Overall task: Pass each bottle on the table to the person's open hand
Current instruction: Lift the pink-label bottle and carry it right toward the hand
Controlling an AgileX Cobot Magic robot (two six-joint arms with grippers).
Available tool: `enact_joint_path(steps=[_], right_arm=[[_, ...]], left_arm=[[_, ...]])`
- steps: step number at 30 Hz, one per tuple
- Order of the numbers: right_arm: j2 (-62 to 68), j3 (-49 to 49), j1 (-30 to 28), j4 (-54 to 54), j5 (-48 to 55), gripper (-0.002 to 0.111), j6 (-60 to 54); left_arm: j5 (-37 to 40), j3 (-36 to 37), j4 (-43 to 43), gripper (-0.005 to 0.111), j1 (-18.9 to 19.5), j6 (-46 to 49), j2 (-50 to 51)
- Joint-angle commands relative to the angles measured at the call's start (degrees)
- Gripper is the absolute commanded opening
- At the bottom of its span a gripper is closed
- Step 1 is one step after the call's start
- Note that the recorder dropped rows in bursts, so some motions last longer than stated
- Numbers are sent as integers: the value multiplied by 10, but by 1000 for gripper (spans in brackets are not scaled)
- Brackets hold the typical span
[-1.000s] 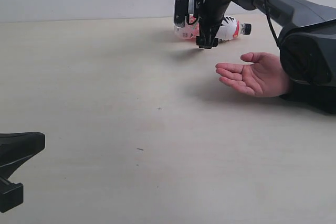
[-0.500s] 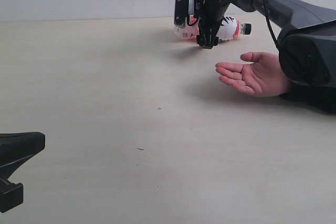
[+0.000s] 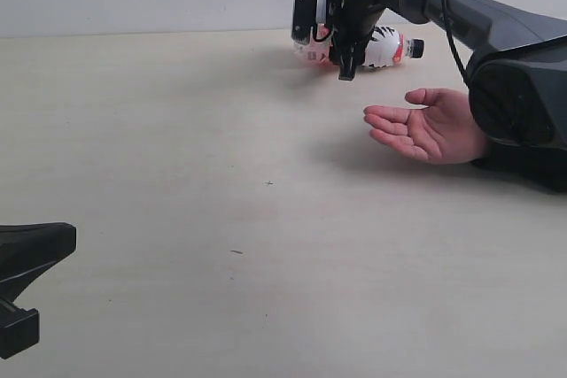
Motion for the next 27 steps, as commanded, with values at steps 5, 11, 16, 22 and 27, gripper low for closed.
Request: enact_joint_path(steps=[5,11,16,22,27], right_arm=[[0,-3,1,-1,-8,30,12],[2,-3,1,-1,-7,0,12],[-2,-3,1,-17,-8,0,29],[-37,-3,1,-36,3,0,135],[-79,-3,1,-50,39,0,212]], left_arm=[[-7,2,-3,0,0,2,-2],[-7,2,-3,0,0,2,-2],[-7,2,-3,0,0,2,-2],[-7,2,-3,0,0,2,-2],[-7,2,-3,0,0,2,-2]])
